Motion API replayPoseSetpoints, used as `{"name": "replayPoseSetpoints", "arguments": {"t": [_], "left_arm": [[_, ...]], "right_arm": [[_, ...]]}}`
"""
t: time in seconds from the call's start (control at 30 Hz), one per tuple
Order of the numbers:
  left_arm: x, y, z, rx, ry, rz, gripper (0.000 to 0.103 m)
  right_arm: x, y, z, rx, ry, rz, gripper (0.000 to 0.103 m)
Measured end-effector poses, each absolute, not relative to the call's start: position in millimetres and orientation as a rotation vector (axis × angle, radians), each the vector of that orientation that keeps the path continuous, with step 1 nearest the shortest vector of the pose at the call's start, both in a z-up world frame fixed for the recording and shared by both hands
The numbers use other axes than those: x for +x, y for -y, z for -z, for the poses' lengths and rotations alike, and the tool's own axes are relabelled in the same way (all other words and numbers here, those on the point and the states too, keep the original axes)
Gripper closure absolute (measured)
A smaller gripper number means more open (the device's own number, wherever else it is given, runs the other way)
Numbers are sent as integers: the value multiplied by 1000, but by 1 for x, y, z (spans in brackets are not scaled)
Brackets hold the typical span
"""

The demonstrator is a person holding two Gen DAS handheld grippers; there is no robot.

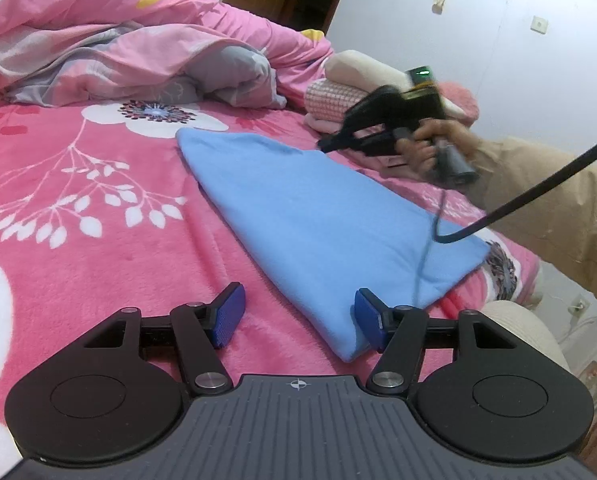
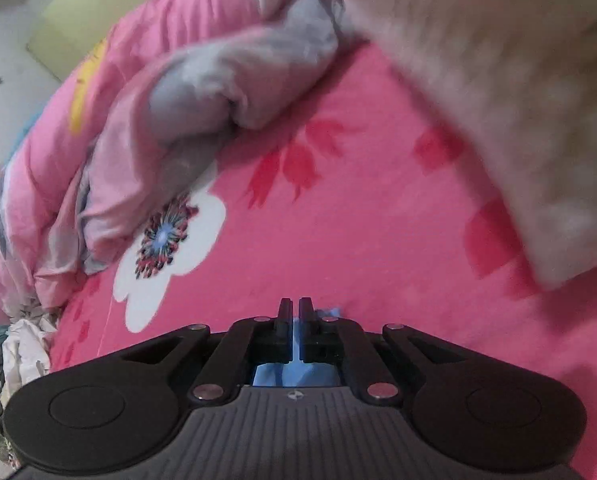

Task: Fold clothes

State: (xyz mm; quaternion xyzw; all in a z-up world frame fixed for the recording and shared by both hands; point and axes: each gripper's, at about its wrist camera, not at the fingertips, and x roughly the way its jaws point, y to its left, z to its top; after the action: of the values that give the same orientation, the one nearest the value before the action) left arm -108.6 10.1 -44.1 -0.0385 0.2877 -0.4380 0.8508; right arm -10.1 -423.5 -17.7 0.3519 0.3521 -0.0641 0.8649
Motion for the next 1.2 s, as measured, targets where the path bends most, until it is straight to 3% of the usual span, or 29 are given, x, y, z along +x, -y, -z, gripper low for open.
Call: {"name": "replayPoseSetpoints", "arguments": {"t": [0.27,0.33,0.53,0.77,0.93,1.2], "left_arm": [[-109,-9,43,-71,-611,919,42],[-109,-8,42,-67,-616,917,42],[-110,-8,42,-59,-617,916,42],[-111,-9,43,-63,-608,920,42],[-111,-11,43,-71,-605,927,42],[-111,-11,44,-73,-600,930,41]], "right_arm": [[-20,394,44,817,-846,-140,101],[-14,414,57,925,-801,-80,103],[-17,400,18,794,-683,-10,101],[40,328,40,694,-889,-282,100],[65,367,61,926,-783,-118,101],[66,296,36,677,-853,-305,100]]}}
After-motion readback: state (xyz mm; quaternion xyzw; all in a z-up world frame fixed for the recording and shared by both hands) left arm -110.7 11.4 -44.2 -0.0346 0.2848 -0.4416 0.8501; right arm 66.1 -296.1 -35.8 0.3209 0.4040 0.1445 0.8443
